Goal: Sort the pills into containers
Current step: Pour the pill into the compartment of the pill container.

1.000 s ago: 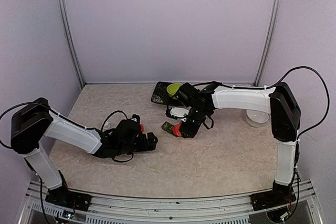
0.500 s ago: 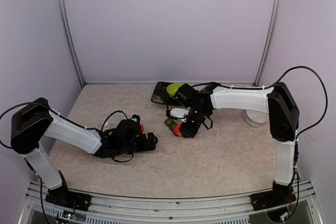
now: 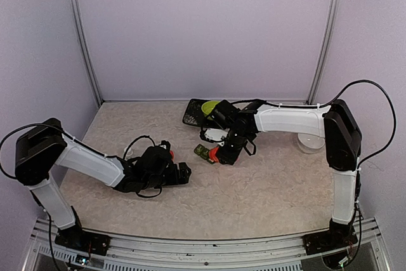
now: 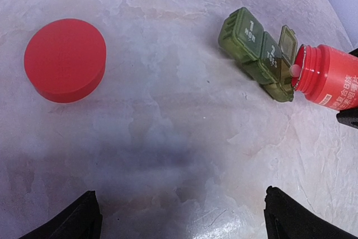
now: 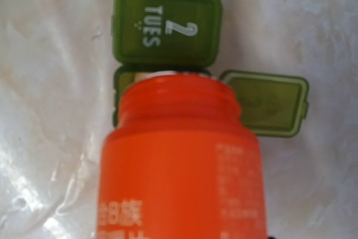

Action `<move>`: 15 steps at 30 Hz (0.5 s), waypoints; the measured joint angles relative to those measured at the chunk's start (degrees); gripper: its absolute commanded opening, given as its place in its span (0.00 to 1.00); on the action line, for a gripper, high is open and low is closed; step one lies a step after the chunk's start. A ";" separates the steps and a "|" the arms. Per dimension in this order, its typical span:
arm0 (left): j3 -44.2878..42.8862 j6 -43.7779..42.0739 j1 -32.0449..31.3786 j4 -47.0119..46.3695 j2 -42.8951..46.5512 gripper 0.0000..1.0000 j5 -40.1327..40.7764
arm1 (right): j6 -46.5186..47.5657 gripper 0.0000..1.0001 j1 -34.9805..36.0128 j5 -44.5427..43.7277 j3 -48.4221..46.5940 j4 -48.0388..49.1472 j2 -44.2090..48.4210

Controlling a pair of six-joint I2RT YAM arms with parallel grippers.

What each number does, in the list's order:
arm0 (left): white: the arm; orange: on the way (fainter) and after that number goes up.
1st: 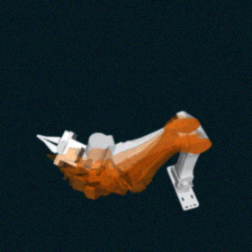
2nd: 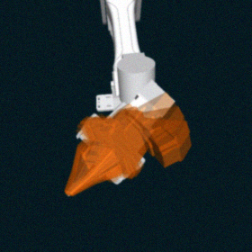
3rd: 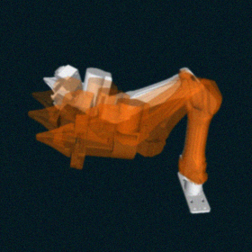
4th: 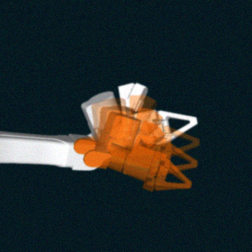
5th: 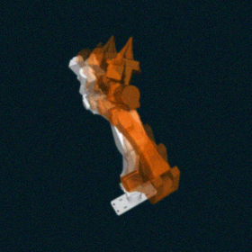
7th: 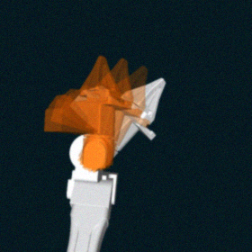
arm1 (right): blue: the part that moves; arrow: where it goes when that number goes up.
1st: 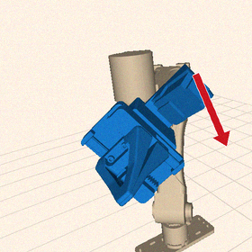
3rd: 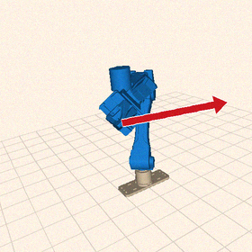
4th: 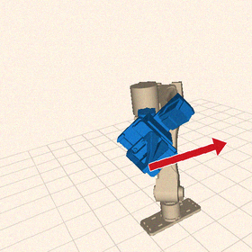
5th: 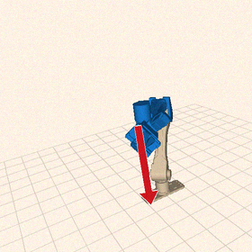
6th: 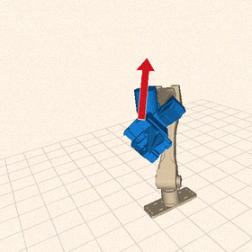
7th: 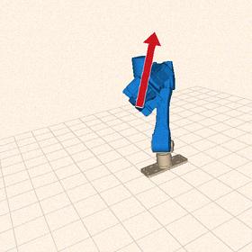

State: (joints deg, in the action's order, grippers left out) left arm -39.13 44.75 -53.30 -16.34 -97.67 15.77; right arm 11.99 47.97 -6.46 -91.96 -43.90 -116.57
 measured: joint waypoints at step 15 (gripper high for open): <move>0.00 0.13 -0.15 -0.37 -0.24 0.99 0.00 | 0.50 0.22 0.00 1.20 -0.02 0.90 0.35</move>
State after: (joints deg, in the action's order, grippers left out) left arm -39.13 44.88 -53.45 -16.71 -97.91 15.77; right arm 12.49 47.97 -5.26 -91.98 -43.00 -116.22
